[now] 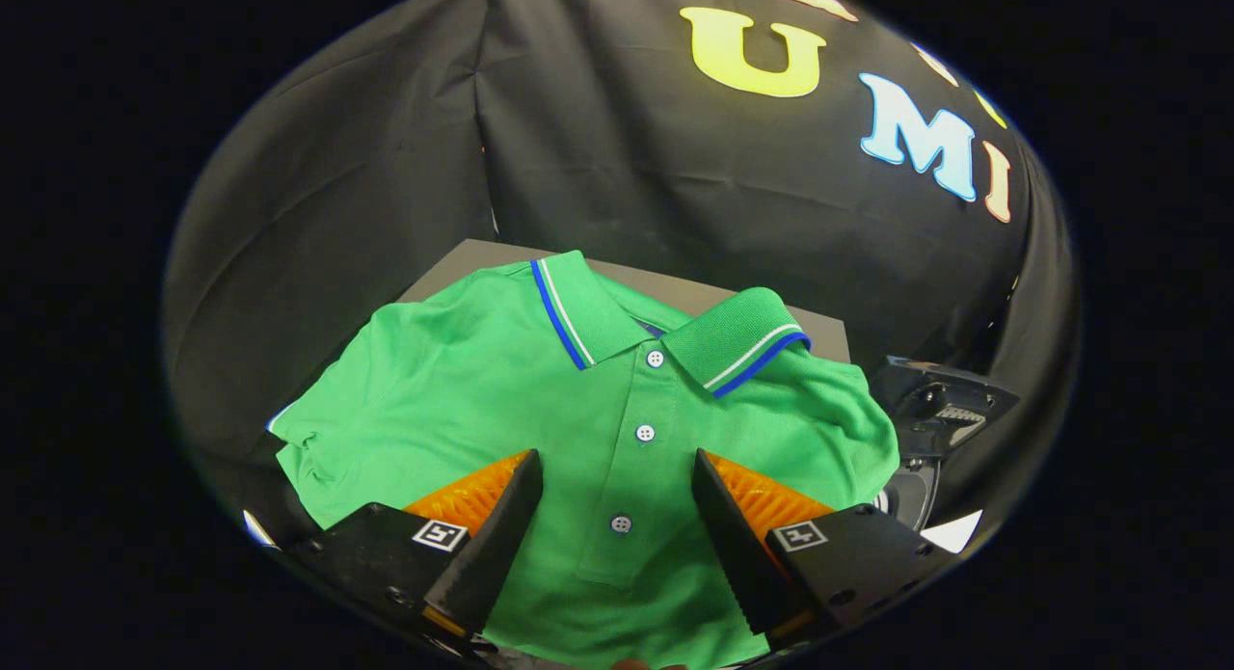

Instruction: Put the clothes into the washing machine and then close the washing machine lid.

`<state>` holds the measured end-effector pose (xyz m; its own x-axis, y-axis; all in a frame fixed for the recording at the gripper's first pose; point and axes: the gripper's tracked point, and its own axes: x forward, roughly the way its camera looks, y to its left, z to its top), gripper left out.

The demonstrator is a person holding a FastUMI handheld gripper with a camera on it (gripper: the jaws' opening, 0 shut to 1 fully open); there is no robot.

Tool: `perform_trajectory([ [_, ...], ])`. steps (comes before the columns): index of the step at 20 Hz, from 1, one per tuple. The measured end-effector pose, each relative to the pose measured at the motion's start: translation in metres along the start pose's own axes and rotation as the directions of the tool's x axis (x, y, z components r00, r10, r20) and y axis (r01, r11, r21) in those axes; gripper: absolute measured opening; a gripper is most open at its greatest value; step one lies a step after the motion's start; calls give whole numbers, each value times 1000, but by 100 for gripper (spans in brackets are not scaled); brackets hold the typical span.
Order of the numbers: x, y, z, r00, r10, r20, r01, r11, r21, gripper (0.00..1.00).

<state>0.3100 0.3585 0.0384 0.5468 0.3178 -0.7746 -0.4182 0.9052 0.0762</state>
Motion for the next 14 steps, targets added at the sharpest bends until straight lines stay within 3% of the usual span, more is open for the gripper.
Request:
perform_trajectory([
  [9,-5,3,1,1000,28,2,-28,999,-24,98],
  [14,-4,16,0,996,86,-7,-86,996,-34,43],
])
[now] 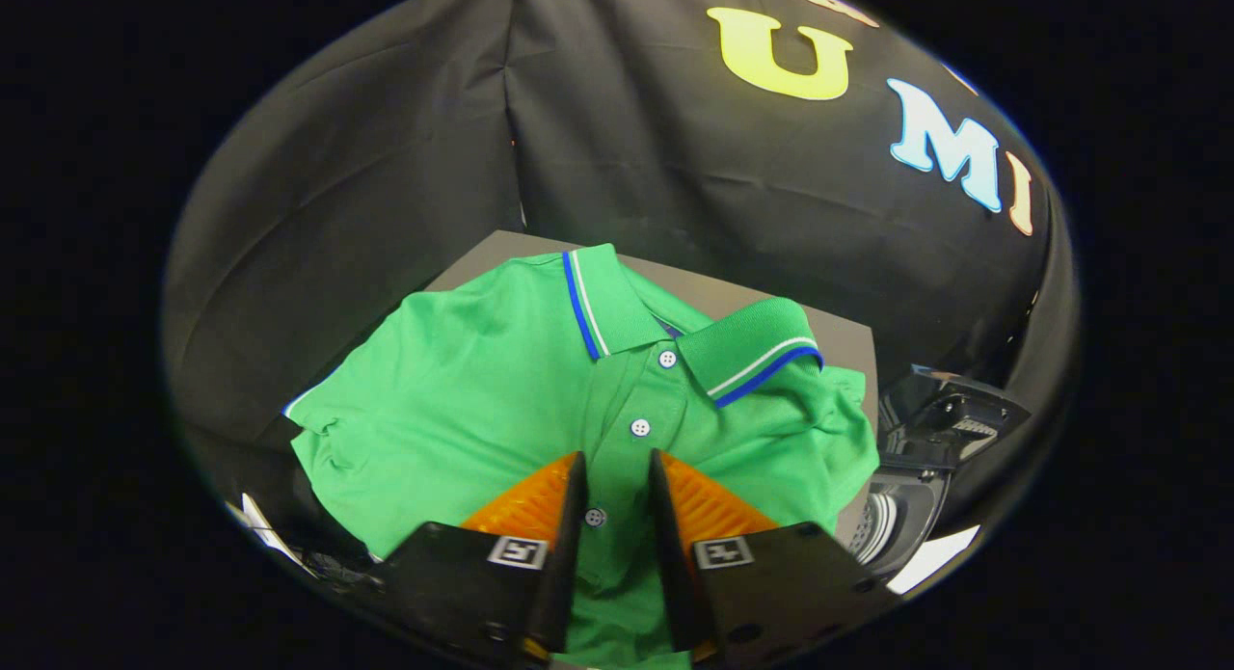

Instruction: Put the clothes into the washing machine and then close the washing machine lid.

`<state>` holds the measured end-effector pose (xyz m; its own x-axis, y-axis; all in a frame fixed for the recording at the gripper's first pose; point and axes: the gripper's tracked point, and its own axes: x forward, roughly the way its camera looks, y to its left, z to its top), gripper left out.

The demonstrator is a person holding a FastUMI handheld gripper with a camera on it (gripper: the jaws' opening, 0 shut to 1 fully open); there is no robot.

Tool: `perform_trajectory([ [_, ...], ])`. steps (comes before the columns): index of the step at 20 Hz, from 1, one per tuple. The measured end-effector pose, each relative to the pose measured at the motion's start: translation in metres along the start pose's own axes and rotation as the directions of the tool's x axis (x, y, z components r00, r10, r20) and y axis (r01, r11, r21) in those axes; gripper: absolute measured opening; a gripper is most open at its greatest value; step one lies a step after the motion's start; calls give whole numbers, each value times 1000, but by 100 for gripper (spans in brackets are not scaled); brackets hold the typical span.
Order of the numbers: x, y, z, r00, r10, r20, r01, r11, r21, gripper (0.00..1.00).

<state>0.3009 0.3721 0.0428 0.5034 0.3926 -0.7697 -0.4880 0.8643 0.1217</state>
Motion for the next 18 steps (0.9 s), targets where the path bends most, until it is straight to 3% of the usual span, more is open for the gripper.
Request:
perform_trajectory([
  [2,-2,2,0,1000,0,4,0,1000,-1,21],
  [3,-2,3,3,1000,7,11,-7,1000,-10,21],
  [5,-4,0,7,999,21,26,-22,999,34,2],
  [18,-30,0,27,987,65,150,-72,996,47,2],
])
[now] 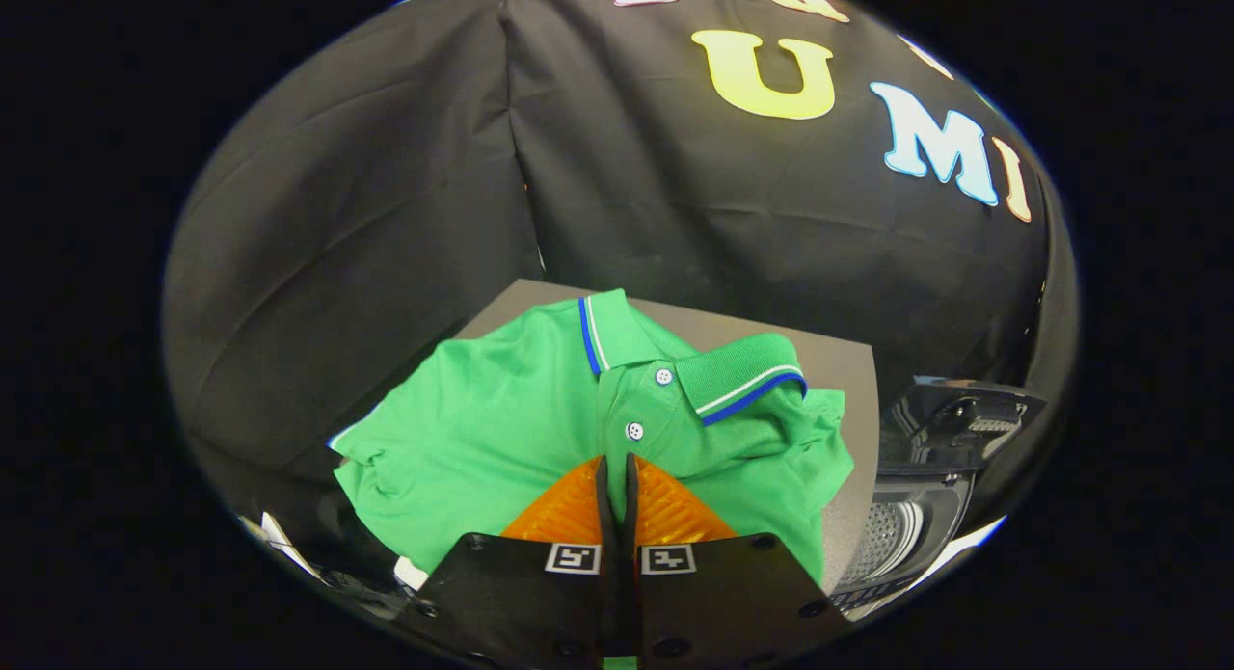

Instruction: Put the clothes into the washing machine and then close the washing machine lid.

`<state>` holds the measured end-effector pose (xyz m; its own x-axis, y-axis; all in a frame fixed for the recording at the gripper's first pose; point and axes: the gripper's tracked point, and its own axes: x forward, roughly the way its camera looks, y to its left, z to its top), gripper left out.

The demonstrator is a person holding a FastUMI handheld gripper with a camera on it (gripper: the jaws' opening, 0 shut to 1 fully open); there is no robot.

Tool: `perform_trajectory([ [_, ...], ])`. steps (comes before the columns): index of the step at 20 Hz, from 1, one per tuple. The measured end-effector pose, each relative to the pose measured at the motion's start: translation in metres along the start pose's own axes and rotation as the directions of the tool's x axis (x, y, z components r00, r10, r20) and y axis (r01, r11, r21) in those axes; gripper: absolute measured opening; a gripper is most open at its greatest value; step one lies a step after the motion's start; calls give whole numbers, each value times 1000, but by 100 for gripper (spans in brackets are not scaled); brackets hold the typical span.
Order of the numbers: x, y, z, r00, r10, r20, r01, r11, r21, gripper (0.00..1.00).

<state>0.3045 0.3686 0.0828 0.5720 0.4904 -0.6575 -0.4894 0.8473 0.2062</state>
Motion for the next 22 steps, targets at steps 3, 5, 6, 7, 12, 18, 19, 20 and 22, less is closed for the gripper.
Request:
perform_trajectory([
  [3,-18,0,20,999,12,50,-13,1000,17,2],
  [5,-32,-2,33,996,18,91,-21,999,29,2],
  [6,-40,-3,40,994,22,109,-26,999,33,2],
  [7,-47,-3,47,991,24,128,-29,999,35,2],
  [12,-85,-17,71,979,6,204,-18,998,54,1],
  [18,-121,-65,79,968,-66,242,45,995,92,1],
  [19,-127,-73,82,965,-77,249,52,993,105,1],
  [20,-134,-83,84,963,-89,256,61,992,114,1],
  [22,-143,-101,85,958,-109,265,77,989,128,1],
])
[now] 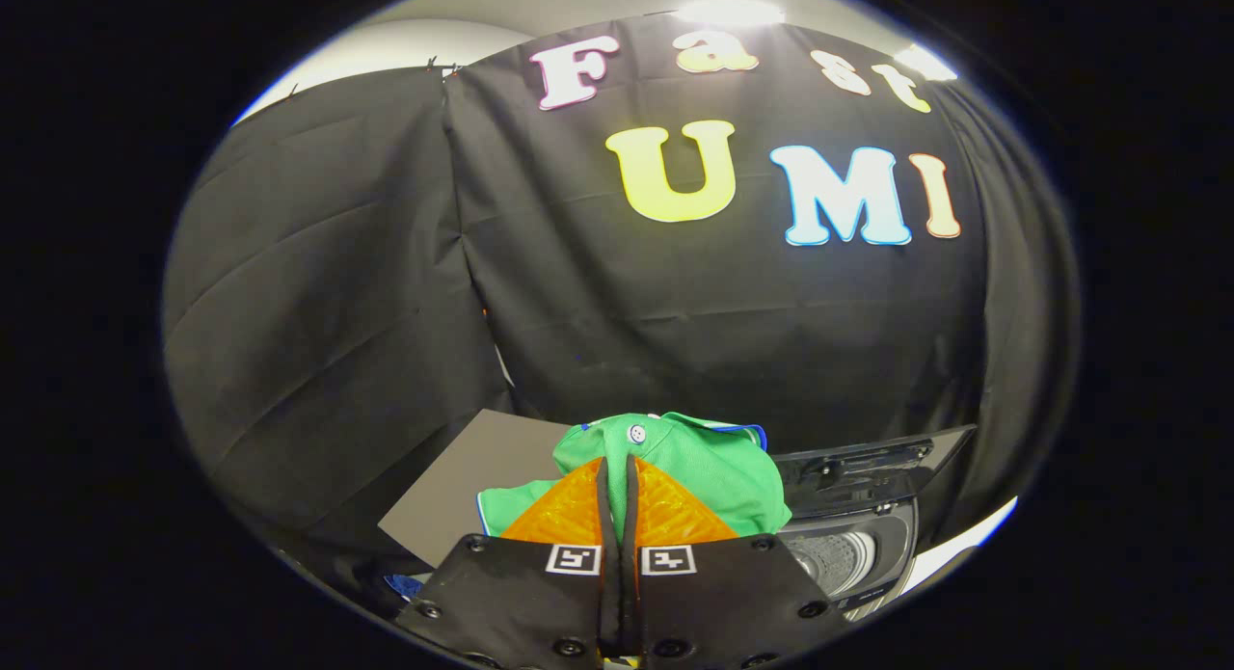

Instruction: Put the clothes into the washing machine and then close the washing machine lid.

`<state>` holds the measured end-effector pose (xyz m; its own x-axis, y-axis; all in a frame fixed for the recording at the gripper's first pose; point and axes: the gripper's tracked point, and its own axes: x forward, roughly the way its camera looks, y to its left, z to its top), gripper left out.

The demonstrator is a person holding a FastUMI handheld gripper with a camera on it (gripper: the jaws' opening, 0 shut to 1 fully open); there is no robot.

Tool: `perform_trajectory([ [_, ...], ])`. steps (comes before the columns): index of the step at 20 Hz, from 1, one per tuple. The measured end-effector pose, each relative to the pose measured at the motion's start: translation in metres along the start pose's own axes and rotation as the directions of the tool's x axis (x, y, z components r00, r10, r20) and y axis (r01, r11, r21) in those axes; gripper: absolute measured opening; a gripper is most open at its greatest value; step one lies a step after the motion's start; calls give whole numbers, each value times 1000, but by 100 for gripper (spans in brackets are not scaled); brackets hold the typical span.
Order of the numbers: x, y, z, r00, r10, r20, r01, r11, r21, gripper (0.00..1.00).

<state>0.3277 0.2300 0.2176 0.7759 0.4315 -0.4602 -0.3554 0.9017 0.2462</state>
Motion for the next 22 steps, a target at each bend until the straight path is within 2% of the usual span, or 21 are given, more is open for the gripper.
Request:
perform_trajectory([
  [14,-35,-157,17,992,-116,44,112,991,76,1],
  [22,-53,-223,11,985,-168,35,162,980,119,1],
])
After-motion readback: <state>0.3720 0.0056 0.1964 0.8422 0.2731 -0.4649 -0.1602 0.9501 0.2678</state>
